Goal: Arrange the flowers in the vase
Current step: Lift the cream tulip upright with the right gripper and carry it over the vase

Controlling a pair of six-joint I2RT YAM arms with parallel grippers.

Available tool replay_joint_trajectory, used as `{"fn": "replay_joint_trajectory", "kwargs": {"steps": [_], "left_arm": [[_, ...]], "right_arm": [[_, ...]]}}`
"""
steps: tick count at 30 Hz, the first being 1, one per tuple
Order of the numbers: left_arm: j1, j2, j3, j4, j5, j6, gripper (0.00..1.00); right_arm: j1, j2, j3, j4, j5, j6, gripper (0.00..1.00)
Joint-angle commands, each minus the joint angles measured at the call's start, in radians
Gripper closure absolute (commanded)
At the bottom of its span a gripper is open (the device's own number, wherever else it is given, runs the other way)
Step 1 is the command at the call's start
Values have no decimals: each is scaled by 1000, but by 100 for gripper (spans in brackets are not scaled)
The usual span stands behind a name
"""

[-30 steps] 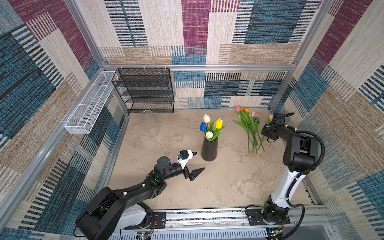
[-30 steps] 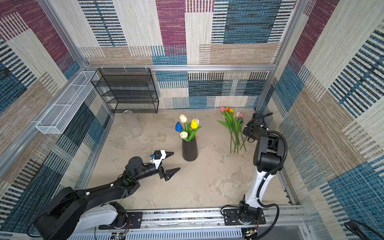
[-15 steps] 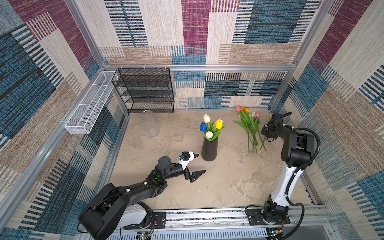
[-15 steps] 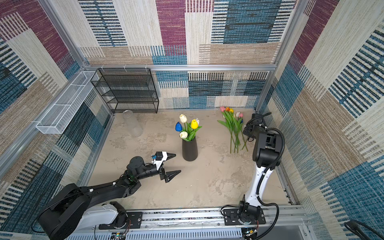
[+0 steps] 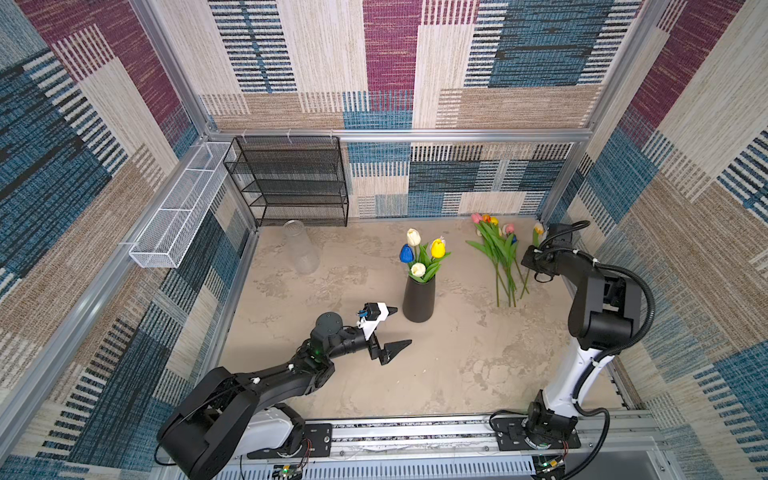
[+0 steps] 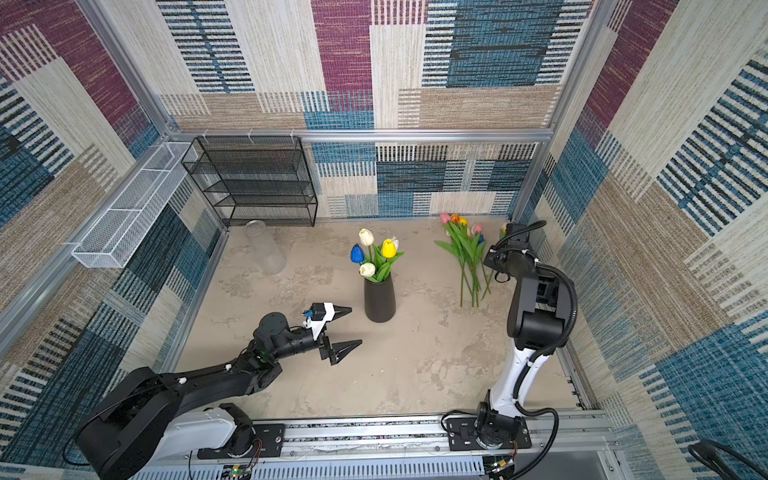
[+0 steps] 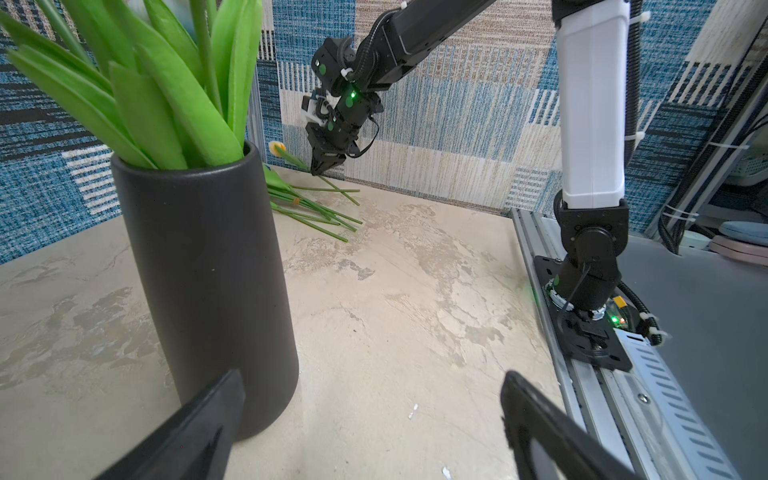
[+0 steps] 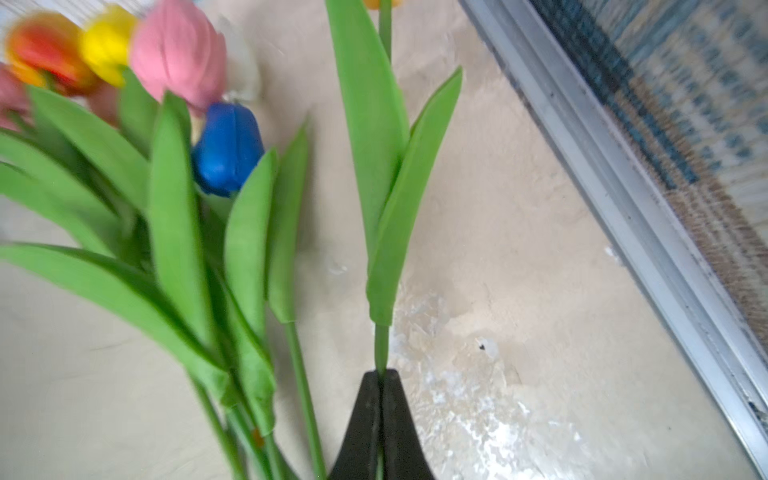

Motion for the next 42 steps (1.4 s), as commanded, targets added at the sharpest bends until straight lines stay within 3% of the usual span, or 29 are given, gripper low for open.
{"fn": "replay_joint_trajectory", "kwargs": {"steps": [1, 6, 10, 16, 20, 26, 31, 42], "left_arm": [[1, -6, 1, 23, -6, -3, 1], [0, -5, 2, 27, -10, -1, 0], [0, -6, 0, 28, -9, -3, 1], [0, 3, 3, 34, -7, -7, 1], [0, 14, 3, 47, -2, -12, 1], [0, 19, 5, 47, 0, -13, 1], [0, 2, 4, 27, -10, 2, 1], [0, 2, 7, 17, -8, 5, 1]], "right_arm": [[21, -96, -34, 68, -70, 14, 100], [122, -295, -106, 188, -64, -29, 100], [141, -473, -201, 361, -266, -13, 100], [191, -771, -460, 898, -634, 103, 100], [327, -887, -625, 1268, -665, 159, 100], [485, -781, -712, 1674, -564, 309, 100], [549, -628, -729, 1885, -453, 359, 100], [622, -424, -696, 2031, -387, 368, 100]]}}
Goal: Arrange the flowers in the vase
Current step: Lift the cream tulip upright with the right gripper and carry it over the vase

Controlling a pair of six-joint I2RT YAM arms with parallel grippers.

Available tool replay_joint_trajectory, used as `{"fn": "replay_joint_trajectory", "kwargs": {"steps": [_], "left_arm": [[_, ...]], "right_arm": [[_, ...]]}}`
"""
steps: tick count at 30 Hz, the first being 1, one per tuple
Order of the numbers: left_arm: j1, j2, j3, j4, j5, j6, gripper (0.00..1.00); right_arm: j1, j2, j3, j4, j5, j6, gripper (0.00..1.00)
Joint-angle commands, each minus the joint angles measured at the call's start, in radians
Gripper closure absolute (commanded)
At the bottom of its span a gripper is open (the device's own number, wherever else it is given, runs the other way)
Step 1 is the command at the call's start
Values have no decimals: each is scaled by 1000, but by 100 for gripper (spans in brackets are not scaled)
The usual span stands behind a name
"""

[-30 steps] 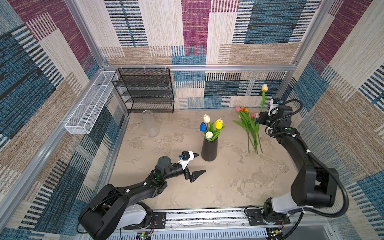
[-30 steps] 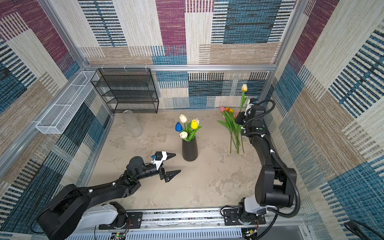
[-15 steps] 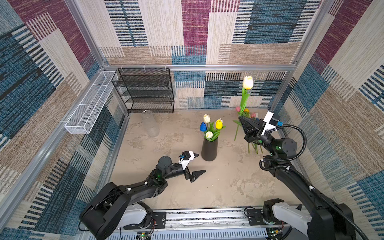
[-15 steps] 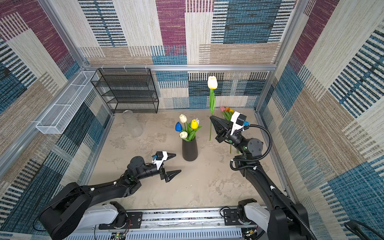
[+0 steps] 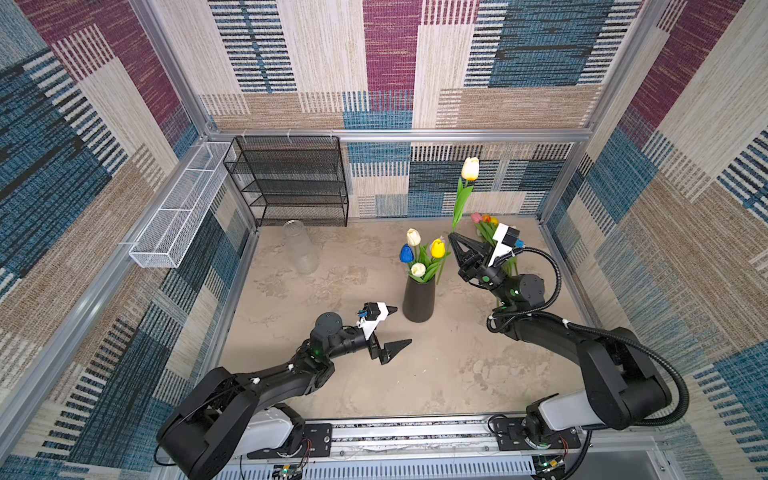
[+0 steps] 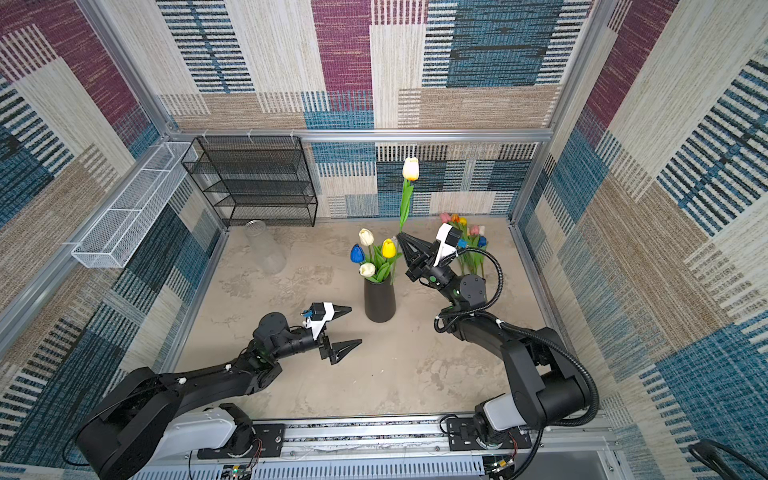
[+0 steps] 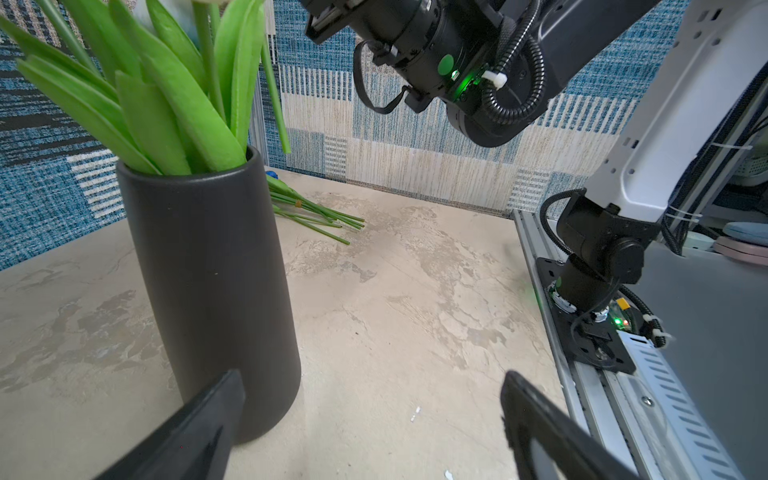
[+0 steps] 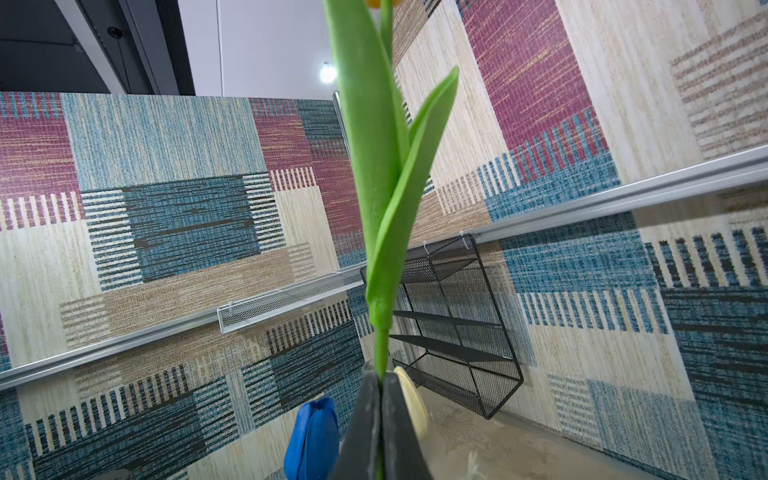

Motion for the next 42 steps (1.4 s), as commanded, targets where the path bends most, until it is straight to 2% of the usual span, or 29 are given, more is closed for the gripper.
{"fn": "replay_joint_trajectory", "kwargs": {"steps": [1, 23, 32, 42], "left_arm": [[1, 1, 7, 10, -4, 3, 1], [0, 11, 12, 4, -6, 9, 1], [1, 6, 12, -2, -9, 14, 1], [0, 7, 14, -11, -10, 17, 1]], "right_arm": [[15, 27, 15, 317, 31, 1, 100], [50, 89, 106, 313, 80, -97, 100], [55, 113, 148, 283, 59, -160, 100], [64, 37, 68, 163, 19, -260, 100]]}}
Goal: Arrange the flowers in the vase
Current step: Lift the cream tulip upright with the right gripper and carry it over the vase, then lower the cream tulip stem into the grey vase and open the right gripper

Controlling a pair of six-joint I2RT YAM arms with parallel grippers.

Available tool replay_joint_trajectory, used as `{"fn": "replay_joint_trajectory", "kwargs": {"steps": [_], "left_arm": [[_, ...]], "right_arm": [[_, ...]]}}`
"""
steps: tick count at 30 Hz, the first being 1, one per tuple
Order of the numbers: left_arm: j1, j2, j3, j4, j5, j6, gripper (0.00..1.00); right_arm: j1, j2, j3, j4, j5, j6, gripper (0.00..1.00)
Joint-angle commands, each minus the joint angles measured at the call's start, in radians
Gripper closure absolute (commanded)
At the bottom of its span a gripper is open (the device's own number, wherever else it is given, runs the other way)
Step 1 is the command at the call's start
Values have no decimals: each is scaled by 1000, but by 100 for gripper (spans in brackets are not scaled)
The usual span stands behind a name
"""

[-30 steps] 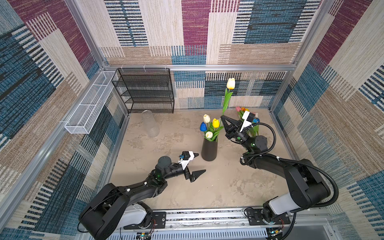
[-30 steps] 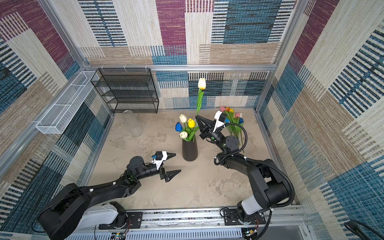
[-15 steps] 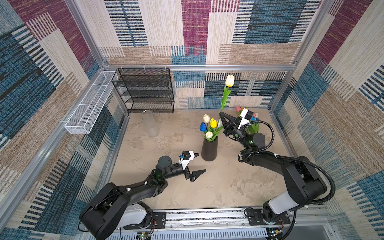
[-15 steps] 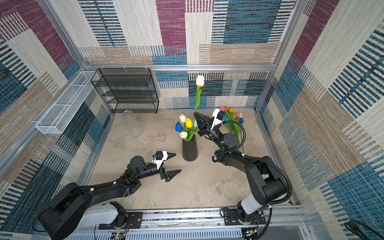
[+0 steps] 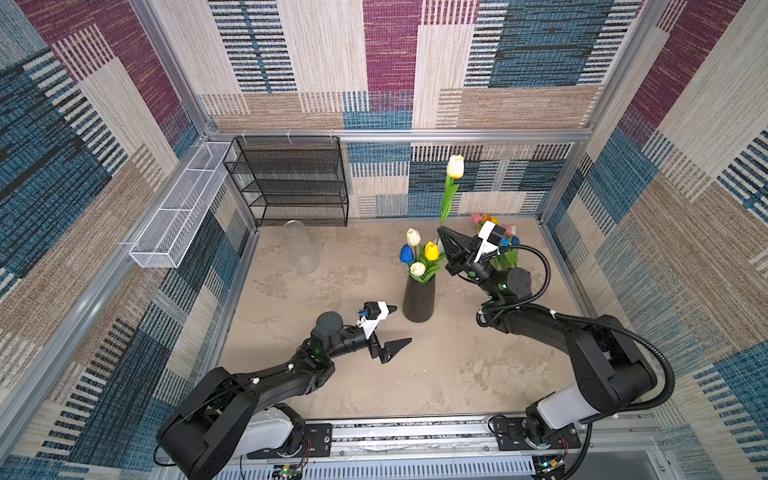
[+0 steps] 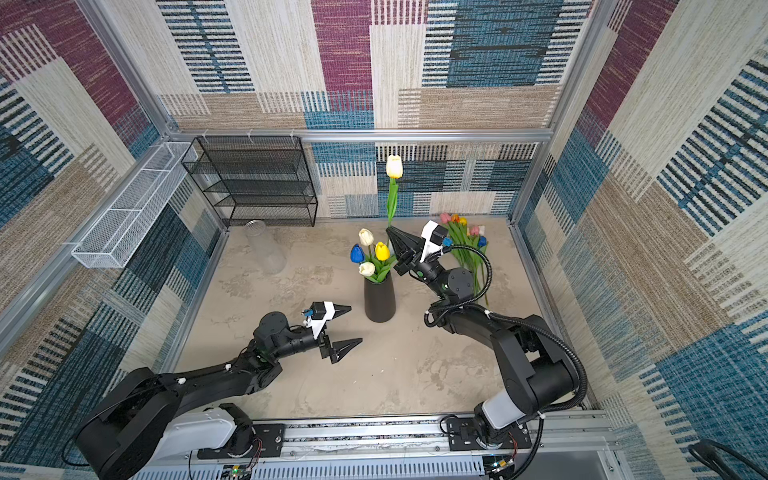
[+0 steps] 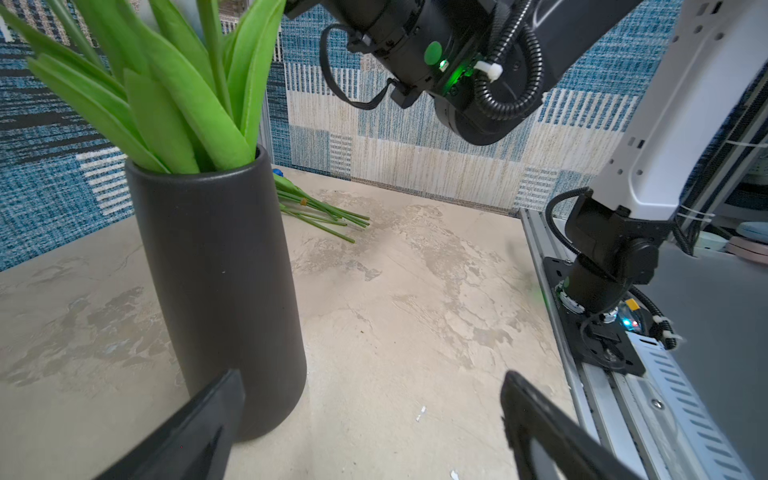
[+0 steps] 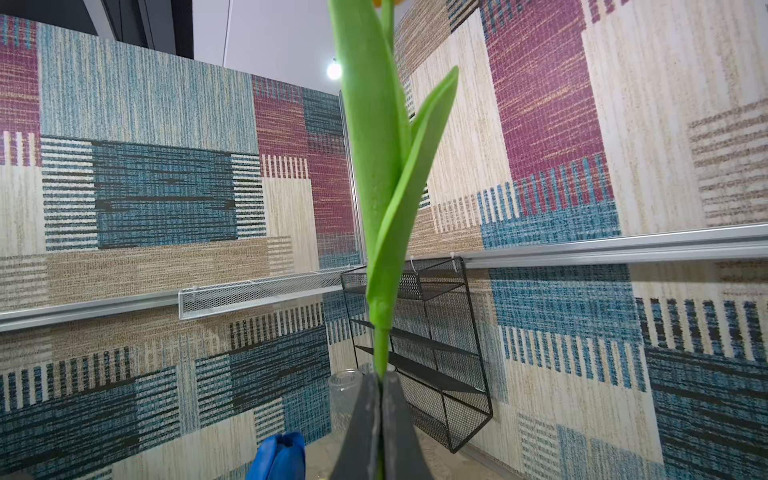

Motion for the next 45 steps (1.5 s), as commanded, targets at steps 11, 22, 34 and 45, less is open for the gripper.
{"fn": "replay_joint_trajectory", "kwargs": {"steps": [11, 22, 34, 45], "left_arm": [[0, 12, 11, 8, 11, 7, 1], [0, 11, 11, 8, 13, 6, 1], [0, 11, 12, 4, 8, 11, 1], [0, 19, 17, 7, 10, 9, 1]], "right_arm": [[4, -14, -42, 125, -52, -77, 100], [5, 23, -65, 123, -73, -110, 100], [5, -63, -140, 9, -81, -165, 81], [5, -151, -75, -266, -37, -270, 79]]}}
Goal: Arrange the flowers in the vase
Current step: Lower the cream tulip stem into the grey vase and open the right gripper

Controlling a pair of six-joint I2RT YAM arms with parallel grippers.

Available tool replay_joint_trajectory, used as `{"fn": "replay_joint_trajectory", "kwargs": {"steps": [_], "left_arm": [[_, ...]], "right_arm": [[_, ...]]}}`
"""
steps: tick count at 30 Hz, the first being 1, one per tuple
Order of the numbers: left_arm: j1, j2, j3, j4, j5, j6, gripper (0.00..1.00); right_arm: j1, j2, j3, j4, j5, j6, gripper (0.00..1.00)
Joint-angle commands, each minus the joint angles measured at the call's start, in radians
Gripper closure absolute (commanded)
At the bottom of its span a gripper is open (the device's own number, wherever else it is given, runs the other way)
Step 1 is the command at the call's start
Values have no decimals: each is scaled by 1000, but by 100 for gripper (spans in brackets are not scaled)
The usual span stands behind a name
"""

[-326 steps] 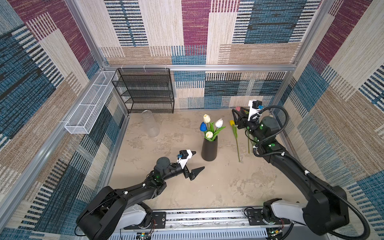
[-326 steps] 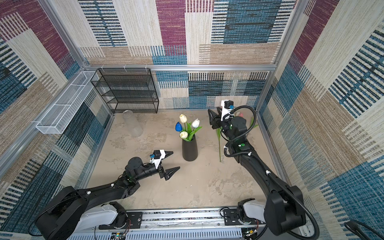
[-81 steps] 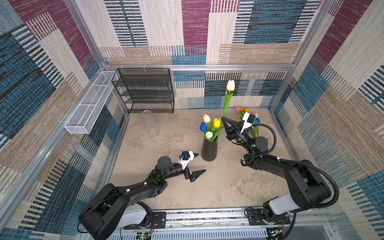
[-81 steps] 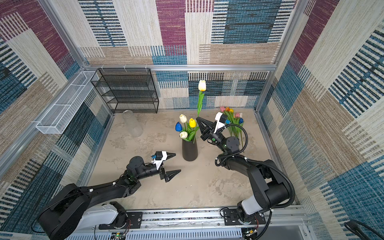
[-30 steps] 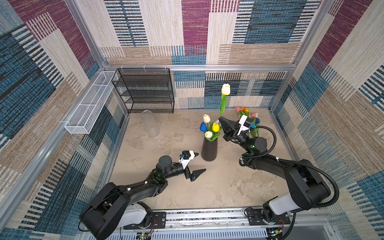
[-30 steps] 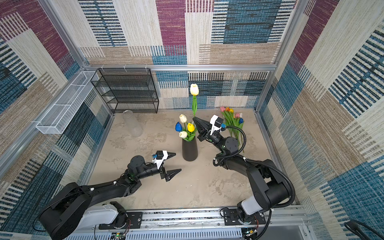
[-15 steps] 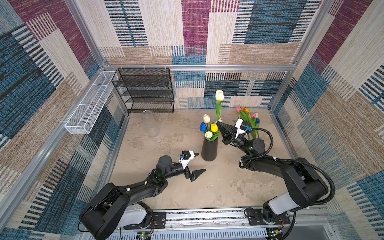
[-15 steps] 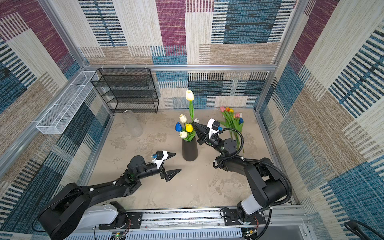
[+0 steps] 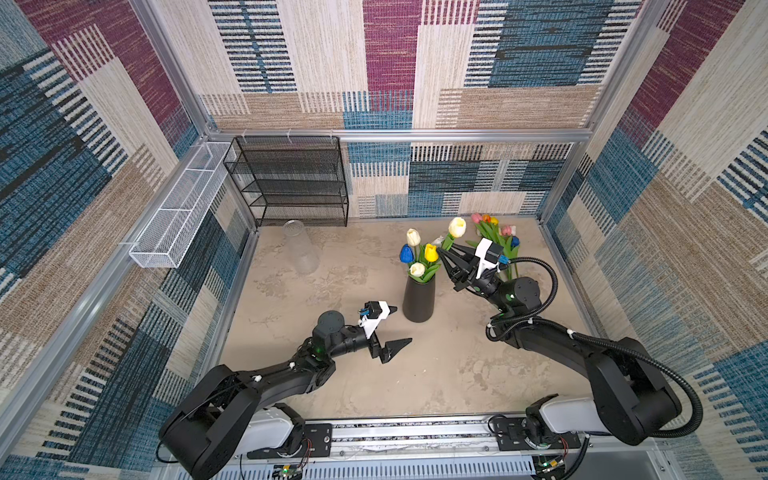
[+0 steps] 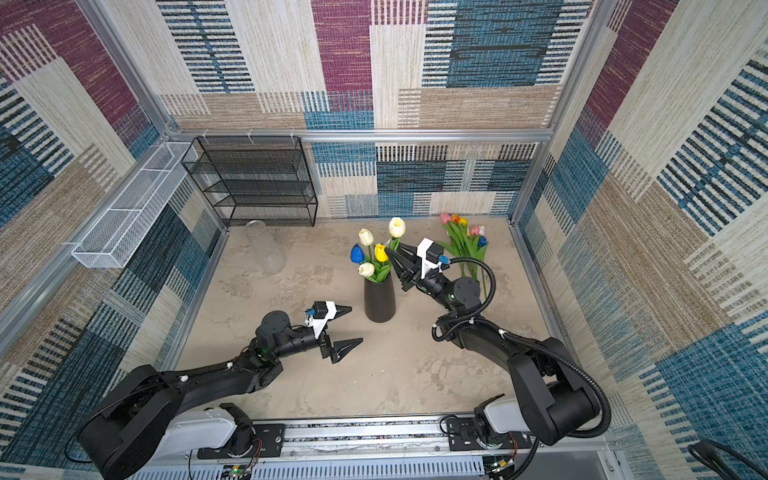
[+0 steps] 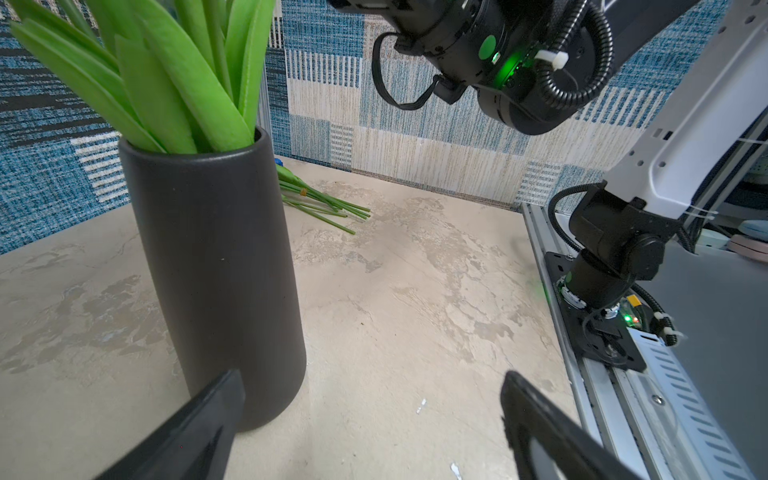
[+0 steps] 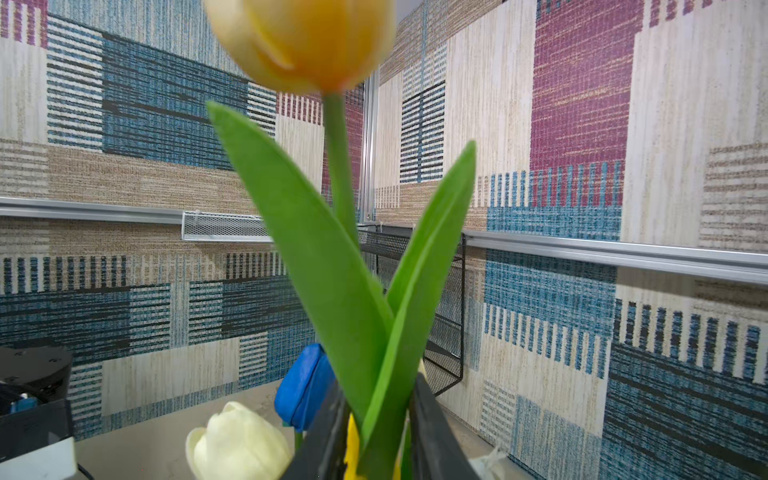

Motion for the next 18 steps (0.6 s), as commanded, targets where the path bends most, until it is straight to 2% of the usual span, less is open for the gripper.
{"fn": "replay_joint_trajectory", "kwargs": {"steps": [1, 13, 18], "left_arm": [[1, 2, 7, 25, 10, 9, 1], [1, -1, 7, 21, 7, 9, 1], [1, 2, 7, 24, 8, 7, 1]], "right_arm": [[0, -4, 33, -106, 16, -38, 79], [0, 3, 29, -210, 47, -51, 79], [0, 23, 23, -235, -13, -59, 81]]}}
